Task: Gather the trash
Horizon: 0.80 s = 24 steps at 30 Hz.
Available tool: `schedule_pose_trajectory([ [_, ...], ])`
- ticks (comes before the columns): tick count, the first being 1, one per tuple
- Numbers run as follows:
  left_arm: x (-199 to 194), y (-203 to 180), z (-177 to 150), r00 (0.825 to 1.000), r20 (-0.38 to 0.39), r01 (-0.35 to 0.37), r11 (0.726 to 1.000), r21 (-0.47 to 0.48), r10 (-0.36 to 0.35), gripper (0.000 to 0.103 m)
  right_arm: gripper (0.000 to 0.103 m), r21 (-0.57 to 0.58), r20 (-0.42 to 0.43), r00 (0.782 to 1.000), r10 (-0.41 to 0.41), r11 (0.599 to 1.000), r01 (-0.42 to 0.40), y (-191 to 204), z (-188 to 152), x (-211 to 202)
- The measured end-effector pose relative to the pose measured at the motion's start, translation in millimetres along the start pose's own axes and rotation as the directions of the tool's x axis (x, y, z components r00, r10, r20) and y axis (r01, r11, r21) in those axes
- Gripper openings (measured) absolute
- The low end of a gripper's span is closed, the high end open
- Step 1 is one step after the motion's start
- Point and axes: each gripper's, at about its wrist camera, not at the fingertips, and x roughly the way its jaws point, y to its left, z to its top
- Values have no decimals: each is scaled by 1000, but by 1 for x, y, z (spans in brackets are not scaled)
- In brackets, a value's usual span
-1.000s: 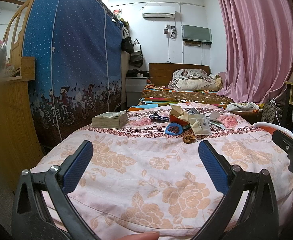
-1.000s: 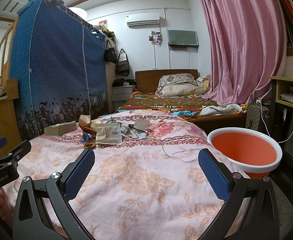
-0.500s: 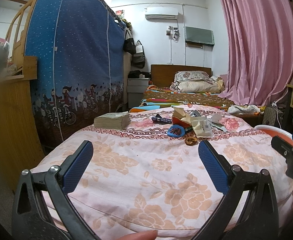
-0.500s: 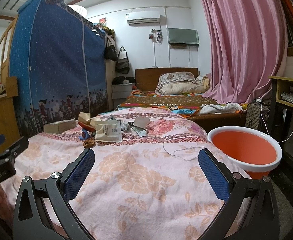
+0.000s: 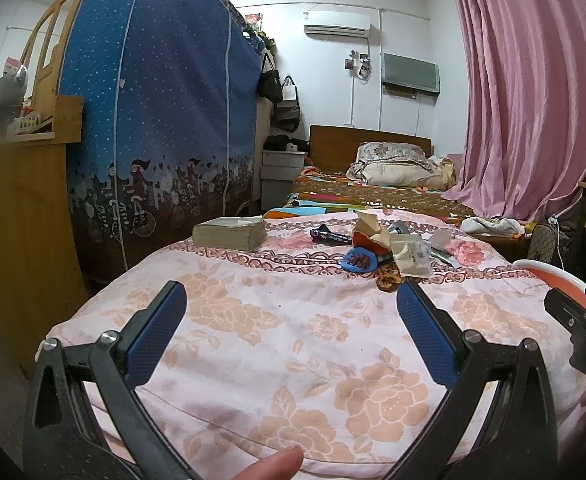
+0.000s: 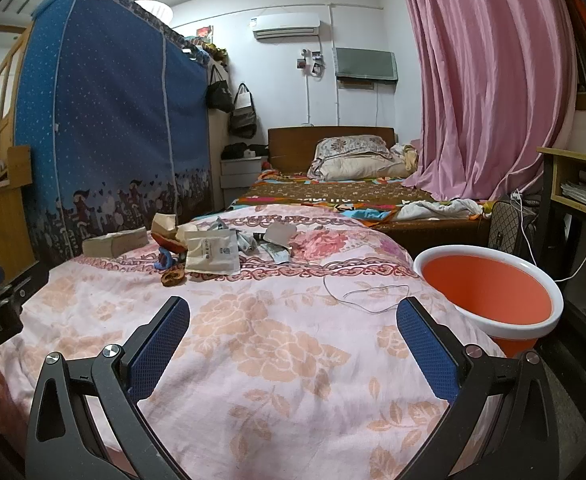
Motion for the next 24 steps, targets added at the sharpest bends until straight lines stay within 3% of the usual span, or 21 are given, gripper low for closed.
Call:
schedule_pose_trajectory([
  [9, 0, -3, 1, 1000, -1, 19, 1000, -2, -19, 91, 103, 17, -11, 1000, 7, 1000, -7, -1, 3, 4],
  [17, 0, -2, 11, 997, 67, 52, 998, -44, -49, 91, 103, 10, -10, 1000, 13, 1000, -13, 4, 4, 4],
  [24, 14, -5, 32, 993, 71, 88, 996, 21, -90, 91, 103, -29, 30, 999, 24, 999, -23, 4, 25, 10],
])
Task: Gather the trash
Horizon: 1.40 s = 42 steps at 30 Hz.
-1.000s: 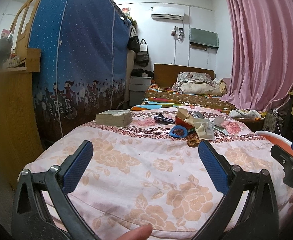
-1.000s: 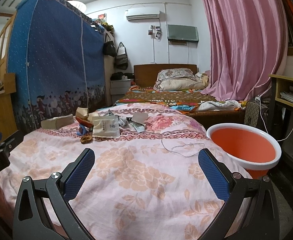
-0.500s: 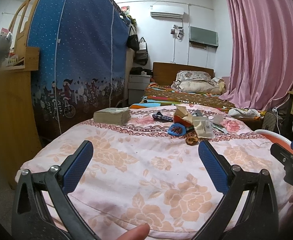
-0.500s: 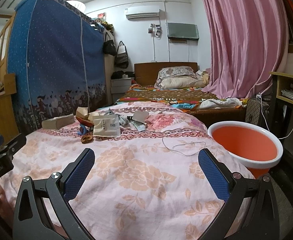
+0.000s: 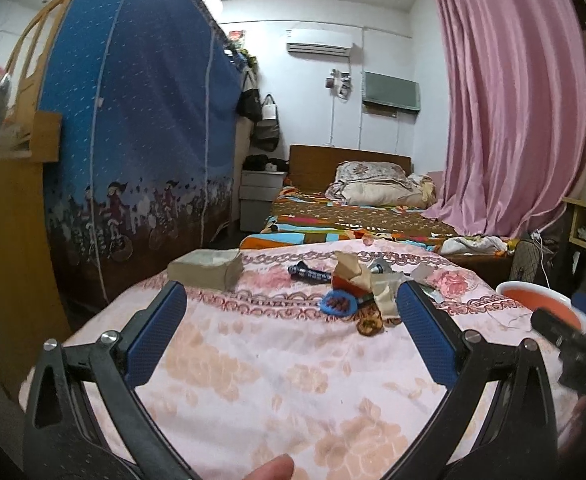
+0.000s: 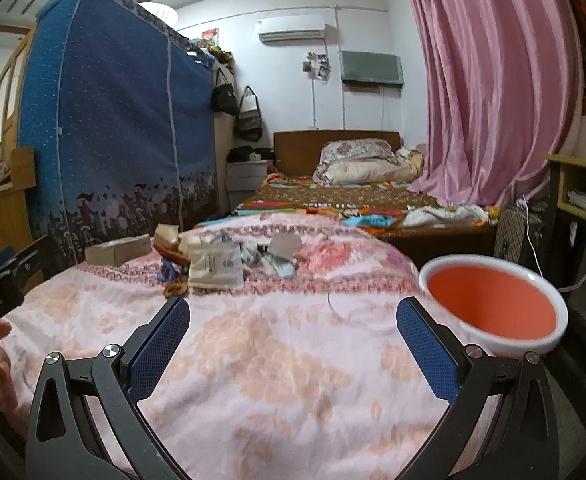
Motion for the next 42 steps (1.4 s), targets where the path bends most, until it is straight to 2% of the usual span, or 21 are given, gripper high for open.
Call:
schedule_pose_trajectory([
  [6, 22, 7, 20, 1000, 19, 24, 1000, -4, -24, 91, 103, -84, 78, 997, 26, 996, -20, 7, 38, 18],
  [11, 41, 13, 36, 999, 43, 12, 1000, -17, -11, 91, 103, -94, 71, 992, 102, 991, -95, 15, 64, 52],
  [15, 58, 17, 44, 999, 33, 14, 1000, 0, -14, 90, 103, -79, -1, 986, 167, 983, -167, 21, 75, 86],
  [17, 66, 19, 43, 1000, 9, 19, 1000, 0, -19, 87, 103, -69, -81, 976, 200, 976, -205, 26, 76, 108],
  [18, 70, 21, 42, 1000, -11, 26, 1000, -4, -26, 85, 99, -63, -109, 971, 215, 973, -222, 28, 75, 115],
  [19, 76, 23, 40, 998, -43, 35, 999, -9, -35, 83, 96, -54, -148, 961, 232, 969, -242, 31, 73, 124],
  [21, 86, 25, 36, 994, -97, 45, 999, -15, -46, 73, 86, -34, -228, 941, 250, 964, -264, 35, 66, 141],
  [23, 97, 26, 31, 985, -164, 54, 998, -14, -56, 66, 83, -5, -301, 913, 276, 957, -290, 39, 58, 155],
  [27, 120, 30, 20, 945, -309, 95, 994, -51, -107, 56, 81, 19, -407, 866, 289, 951, -308, 46, 47, 173],
  [32, 139, 33, 8, 885, -429, 146, 983, -115, -182, 53, 80, 42, -495, 813, 307, 943, -330, 55, 39, 192],
  [34, 142, 31, 6, 866, -455, 167, 977, -130, -208, 53, 76, 29, -528, 795, 299, 942, -335, 62, 34, 198],
  [35, 143, 30, 5, 856, -466, 178, 975, -136, -221, 52, 68, 26, -541, 786, 299, 940, -340, 64, 31, 200],
  [36, 144, 28, 4, 848, -477, 188, 972, -138, -232, 52, 64, 26, -547, 782, 299, 940, -340, 64, 30, 200],
  [42, 150, 17, 3, 803, -521, 259, 957, -130, -289, 52, 63, 66, -522, 786, 331, 935, -350, 51, 33, 192],
])
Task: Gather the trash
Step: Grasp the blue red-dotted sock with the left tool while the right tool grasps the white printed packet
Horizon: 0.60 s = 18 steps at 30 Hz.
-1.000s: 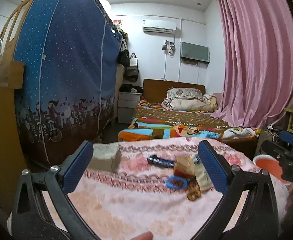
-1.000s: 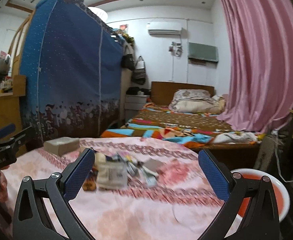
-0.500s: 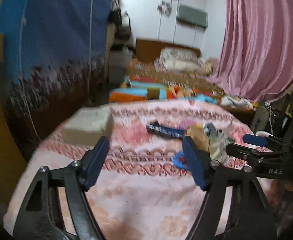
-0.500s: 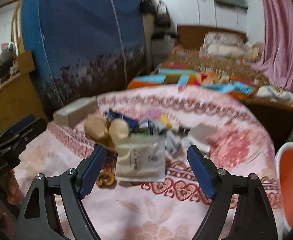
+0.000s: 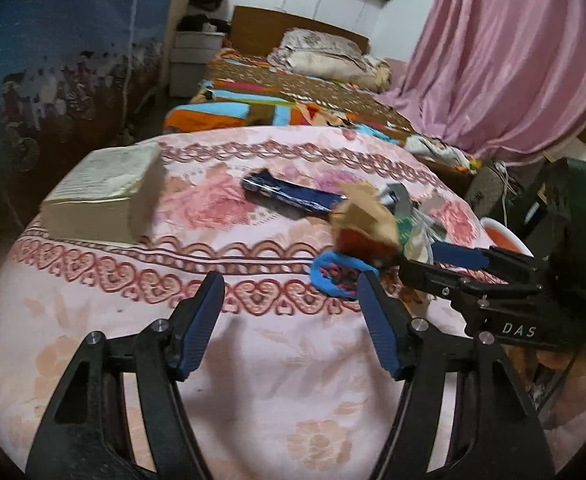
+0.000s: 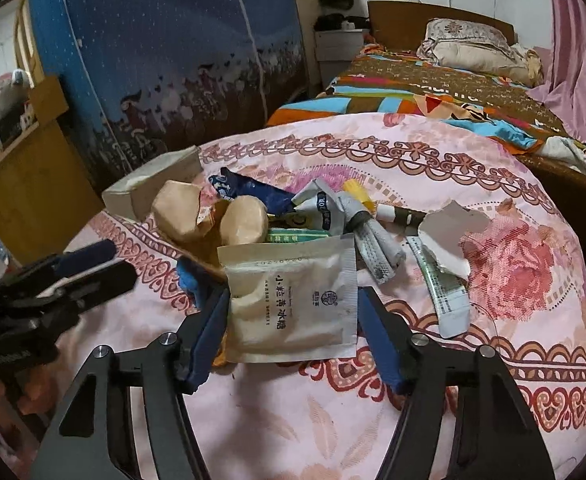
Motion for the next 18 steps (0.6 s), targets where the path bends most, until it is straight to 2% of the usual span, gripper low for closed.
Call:
schedule_pose_trajectory([
  [6, 21, -10, 8, 996, -83, 48, 998, 43, -45, 53, 63, 19, 50, 998, -32, 999, 31, -13, -3, -19],
  [13, 42, -21, 17, 986, -153, 81, 995, 54, -72, 50, 63, 35, 65, 997, -35, 999, 33, -23, -6, -24],
  [14, 44, -21, 16, 985, -156, 82, 995, 54, -73, 43, 63, 35, 68, 997, -35, 999, 33, -24, -7, -24],
  [15, 44, -21, 16, 985, -158, 83, 995, 55, -73, 28, 63, 33, 72, 997, -35, 999, 33, -24, -8, -26],
  [18, 41, -22, 16, 985, -154, 83, 995, 57, -74, 29, 63, 28, 86, 996, -35, 999, 33, -24, -11, -29],
])
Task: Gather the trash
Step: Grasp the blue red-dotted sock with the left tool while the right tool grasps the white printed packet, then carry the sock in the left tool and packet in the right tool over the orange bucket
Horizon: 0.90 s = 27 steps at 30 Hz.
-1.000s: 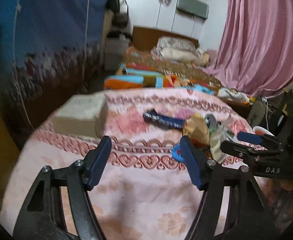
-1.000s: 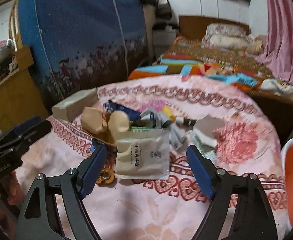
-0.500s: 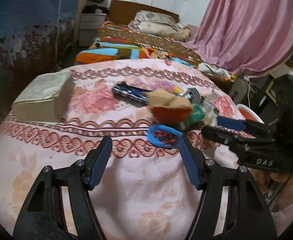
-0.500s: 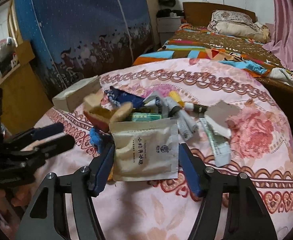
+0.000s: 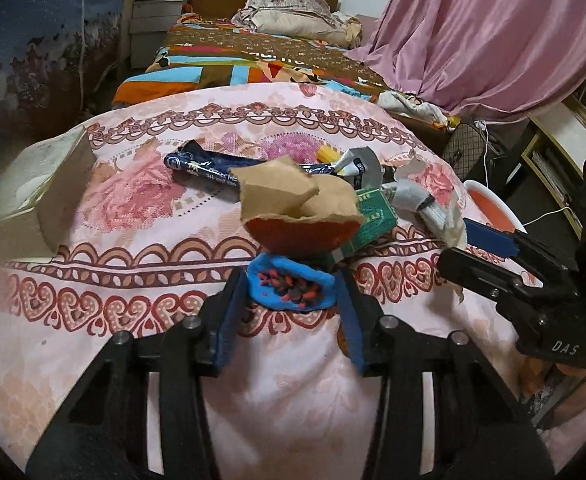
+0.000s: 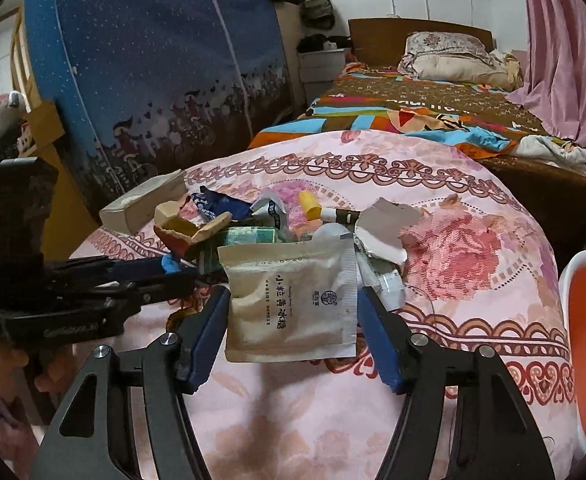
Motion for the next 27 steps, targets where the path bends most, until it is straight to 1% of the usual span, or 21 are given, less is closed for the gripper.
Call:
schedule_pose_trajectory([
  [4, -10, -6, -6, 999, 30, -25, 1000, 16, 24, 29, 63, -6, 32, 999, 3, 1000, -3, 1, -3, -7],
  [6, -21, -13, -12, 996, 73, -49, 998, 33, 46, 29, 63, -17, 66, 998, -3, 1000, 5, 1, -5, -15],
  [10, -40, -29, -19, 985, 162, -67, 997, 46, 58, 29, 63, -35, 148, 989, -12, 999, 18, 1, -6, -32],
  [13, -54, -43, -18, 964, 257, -77, 996, 50, 62, 29, 63, -31, 230, 973, -10, 999, 18, -5, -5, -51],
  [15, -63, -54, -14, 942, 329, -90, 994, 64, 64, 29, 64, -28, 291, 957, -4, 1000, 13, -11, -6, -65],
  [17, -69, -62, -10, 925, 376, -96, 993, 76, 60, 29, 65, -21, 316, 948, 20, 1000, -14, -17, -7, -74],
  [19, -72, -70, -5, 913, 404, -97, 992, 80, 57, 29, 65, -4, 314, 949, 28, 1000, -28, -25, -7, -76],
  [20, -72, -72, -4, 913, 404, -91, 993, 79, 51, 29, 65, 2, 304, 952, 29, 1000, -31, -27, -8, -75],
  [22, -68, -74, -1, 921, 387, -83, 994, 74, 48, 29, 65, 13, 262, 965, 31, 999, -36, -34, -9, -71],
  [24, -63, -74, -4, 929, 366, -80, 995, 66, 50, 29, 65, 15, 207, 978, 4, 1000, -8, -37, -11, -65],
  [27, -53, -74, -12, 946, 319, -81, 995, 55, 59, 29, 65, 14, 135, 990, -30, 999, 28, -42, -20, -60],
])
